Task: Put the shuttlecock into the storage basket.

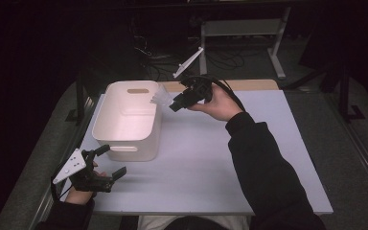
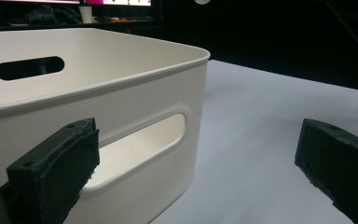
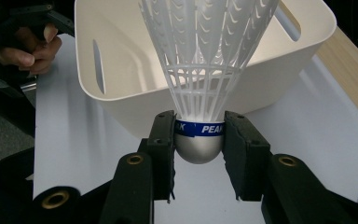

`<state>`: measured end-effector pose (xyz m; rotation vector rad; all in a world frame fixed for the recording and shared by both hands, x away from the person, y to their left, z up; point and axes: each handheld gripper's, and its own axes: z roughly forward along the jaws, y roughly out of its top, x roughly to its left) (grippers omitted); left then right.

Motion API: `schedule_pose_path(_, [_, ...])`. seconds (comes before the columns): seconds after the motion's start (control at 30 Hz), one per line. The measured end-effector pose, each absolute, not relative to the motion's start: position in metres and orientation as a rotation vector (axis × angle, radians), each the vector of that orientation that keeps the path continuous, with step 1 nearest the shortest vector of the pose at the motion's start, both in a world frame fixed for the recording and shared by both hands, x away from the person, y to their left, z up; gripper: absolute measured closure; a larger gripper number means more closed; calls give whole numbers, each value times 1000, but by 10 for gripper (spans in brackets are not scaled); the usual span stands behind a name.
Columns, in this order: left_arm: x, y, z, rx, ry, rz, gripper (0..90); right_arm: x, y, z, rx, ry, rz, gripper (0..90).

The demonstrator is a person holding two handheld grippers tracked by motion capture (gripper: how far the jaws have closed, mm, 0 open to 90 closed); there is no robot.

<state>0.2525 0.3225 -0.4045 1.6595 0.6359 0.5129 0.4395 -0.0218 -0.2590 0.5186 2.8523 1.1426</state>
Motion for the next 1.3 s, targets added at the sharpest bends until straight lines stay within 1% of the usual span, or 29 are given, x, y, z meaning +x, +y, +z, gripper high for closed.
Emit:
schedule_pose_path(0.3, [253,323,-404,1659,637,513,0,440,-13,-256,491,2854,1151,641])
schedule_pose_path(0.87, [252,323,-405,1658,636,511,0,441,20,-256,423,2887,1154,641])
schedule_pose_path(1.3, [252,323,-404,1656,637,509,0,444,40,-261,396,2909,1148,641])
